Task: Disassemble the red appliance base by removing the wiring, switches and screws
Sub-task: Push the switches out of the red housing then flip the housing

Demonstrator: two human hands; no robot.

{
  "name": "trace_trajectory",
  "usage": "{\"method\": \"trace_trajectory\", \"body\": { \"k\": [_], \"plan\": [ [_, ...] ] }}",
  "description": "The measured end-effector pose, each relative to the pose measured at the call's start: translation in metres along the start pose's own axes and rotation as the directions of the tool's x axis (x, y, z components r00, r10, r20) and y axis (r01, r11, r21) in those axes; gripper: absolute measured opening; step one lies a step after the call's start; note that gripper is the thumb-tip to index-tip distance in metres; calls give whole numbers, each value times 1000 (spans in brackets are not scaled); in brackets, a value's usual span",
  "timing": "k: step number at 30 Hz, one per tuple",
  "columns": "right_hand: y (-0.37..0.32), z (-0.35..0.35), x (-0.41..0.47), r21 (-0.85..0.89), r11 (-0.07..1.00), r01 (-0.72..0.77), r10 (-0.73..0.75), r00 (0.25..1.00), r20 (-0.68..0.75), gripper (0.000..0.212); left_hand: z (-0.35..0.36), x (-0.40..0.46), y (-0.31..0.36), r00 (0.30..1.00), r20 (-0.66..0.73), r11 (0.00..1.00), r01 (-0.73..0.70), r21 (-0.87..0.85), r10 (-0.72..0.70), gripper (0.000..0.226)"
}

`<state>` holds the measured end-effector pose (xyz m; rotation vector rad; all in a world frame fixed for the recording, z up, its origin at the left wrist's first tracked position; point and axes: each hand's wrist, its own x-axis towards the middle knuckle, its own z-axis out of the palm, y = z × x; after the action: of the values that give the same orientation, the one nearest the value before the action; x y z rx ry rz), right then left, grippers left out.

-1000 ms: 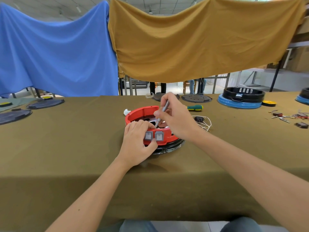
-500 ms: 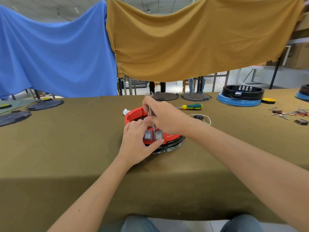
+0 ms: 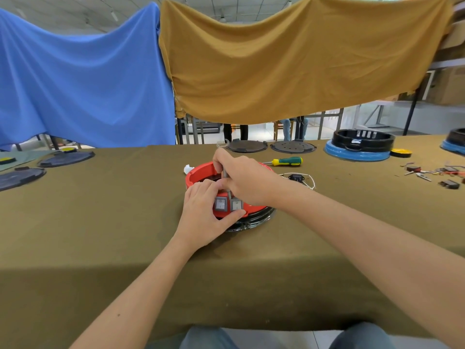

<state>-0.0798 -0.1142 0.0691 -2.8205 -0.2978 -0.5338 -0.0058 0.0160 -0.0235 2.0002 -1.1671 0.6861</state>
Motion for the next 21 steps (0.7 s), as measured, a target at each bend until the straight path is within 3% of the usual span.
{"method": "trace_trajectory", "body": {
  "k": [9,13,16,21],
  "plan": [
    [-8,-19,21,20,997,-79,71,967,246,12,0,1,-3,1000,17,999,-11,30,10,62],
    [-9,-21,24,37,995,-89,76,962,261,13,0,1,-3,1000,29,999,-6,36,5,63],
    [-4,-18,14,90,992,-90,73,981,181,12,-1,0,-2,1000,14,999,-16,36,16,61],
    [11,-11,-13,287,955,-76,120,983,-138,18,-2,-1,2,1000,-19,1000,-20,12,21,45]
  ]
}}
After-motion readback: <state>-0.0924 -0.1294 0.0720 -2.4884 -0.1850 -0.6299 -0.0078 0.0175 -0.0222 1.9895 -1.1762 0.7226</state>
